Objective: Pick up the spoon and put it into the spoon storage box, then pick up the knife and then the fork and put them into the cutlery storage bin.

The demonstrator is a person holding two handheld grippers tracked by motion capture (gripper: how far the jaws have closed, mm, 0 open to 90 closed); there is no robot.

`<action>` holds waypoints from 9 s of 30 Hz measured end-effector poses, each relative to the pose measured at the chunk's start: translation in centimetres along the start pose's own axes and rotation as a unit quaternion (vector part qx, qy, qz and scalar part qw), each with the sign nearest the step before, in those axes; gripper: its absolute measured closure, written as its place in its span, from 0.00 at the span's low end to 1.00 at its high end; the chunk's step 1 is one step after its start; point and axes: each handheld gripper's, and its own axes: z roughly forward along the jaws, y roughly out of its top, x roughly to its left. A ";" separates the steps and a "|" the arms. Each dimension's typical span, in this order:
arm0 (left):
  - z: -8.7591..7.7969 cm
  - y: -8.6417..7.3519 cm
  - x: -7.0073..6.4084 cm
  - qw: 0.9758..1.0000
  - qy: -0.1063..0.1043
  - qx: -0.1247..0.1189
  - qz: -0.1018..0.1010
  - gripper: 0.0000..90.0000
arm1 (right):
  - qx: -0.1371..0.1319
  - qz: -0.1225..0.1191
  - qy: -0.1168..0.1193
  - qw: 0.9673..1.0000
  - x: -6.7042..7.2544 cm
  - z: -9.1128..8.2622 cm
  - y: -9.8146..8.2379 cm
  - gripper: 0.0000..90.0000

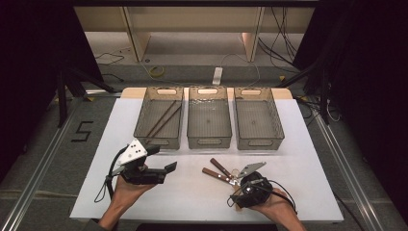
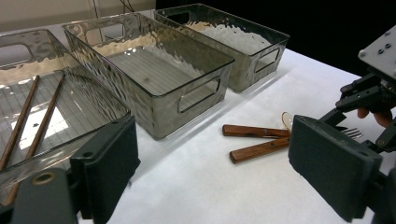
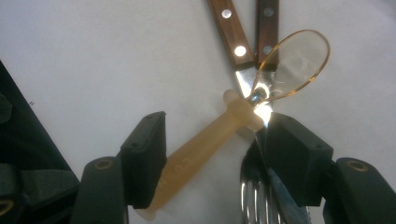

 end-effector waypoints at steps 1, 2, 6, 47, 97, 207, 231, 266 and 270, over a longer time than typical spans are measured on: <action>0.0 0.0 0.0 1.000 -0.001 0.001 0.000 0.17 | 0.004 0.000 0.000 1.000 0.0 0.1 0.0 0.45; 0.1 0.0 0.0 1.000 0.000 0.003 0.003 0.17 | 0.006 0.001 -0.003 1.000 0.1 0.2 0.0 0.45; 0.3 0.1 -0.2 1.000 -0.003 0.006 0.008 0.17 | 0.007 0.001 -0.006 1.000 0.0 0.3 0.0 0.47; 0.3 0.0 -1.0 0.999 -0.003 0.016 0.046 0.18 | 0.029 -0.022 0.001 0.999 1.9 0.8 0.1 0.83; -0.7 -0.1 0.4 1.000 0.001 -0.030 -0.009 0.18 | -0.158 0.023 -0.024 0.987 -5.5 -3.6 10.6 0.84; -1.1 -0.1 0.3 0.999 -0.002 -0.036 -0.012 0.17 | -0.063 -0.067 0.052 0.994 -2.3 -2.3 9.7 0.34; -1.2 -0.2 0.3 0.999 -0.003 -0.037 -0.011 0.17 | 0.000 -0.090 0.060 0.994 -1.5 0.1 9.3 0.38; -1.0 -0.2 0.3 0.999 -0.002 -0.034 -0.013 0.17 | 0.075 -0.116 0.050 0.989 -1.1 3.2 8.6 0.56; -1.0 -0.1 0.2 0.999 -0.003 -0.035 -0.011 0.17 | 0.084 -0.127 0.041 0.987 -0.9 3.7 8.5 0.58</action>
